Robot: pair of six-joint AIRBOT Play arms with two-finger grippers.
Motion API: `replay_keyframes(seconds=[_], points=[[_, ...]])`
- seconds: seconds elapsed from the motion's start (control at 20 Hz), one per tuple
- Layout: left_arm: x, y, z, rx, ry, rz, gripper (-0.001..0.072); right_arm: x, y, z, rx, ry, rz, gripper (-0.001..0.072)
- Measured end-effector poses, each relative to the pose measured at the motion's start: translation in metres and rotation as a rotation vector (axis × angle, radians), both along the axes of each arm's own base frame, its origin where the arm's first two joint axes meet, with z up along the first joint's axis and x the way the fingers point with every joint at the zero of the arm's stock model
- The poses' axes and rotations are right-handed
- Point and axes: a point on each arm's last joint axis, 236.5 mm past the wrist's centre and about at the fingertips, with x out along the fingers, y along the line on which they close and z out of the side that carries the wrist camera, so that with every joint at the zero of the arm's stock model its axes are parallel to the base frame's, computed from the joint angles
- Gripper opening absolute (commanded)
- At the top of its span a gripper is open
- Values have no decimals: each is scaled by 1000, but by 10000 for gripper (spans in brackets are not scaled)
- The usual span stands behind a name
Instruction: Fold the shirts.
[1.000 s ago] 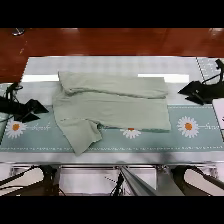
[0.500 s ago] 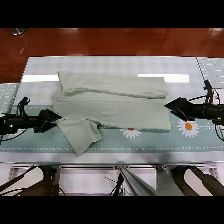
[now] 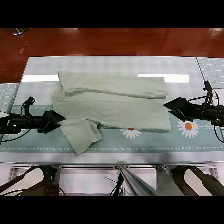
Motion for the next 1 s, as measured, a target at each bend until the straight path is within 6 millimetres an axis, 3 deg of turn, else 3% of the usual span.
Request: replay_keyframes(seconds=[0.2, 0.55, 0.8, 0.85, 0.95, 1.0], points=[[-3, 9, -3, -11, 24, 50, 699, -1, 1, 0, 3, 3, 6, 625], [-14, 2, -18, -35, 73, 108, 699, -2, 2, 0, 4, 2, 9, 625], [-11, -16, -22, -11, 47, 48, 695, -1, 1, 0, 4, 2, 7, 625], [-11, -21, -23, -5, 42, 31, 659, -1, 1, 0, 5, 4, 5, 625], [-12, -24, -29, 34, 32, -3, 95, -1, -3, 0, 5, 8, -12, 624], [-14, -23, -33, 57, 30, -18, 26, 0, -9, -1, -1, 12, -30, 624]])
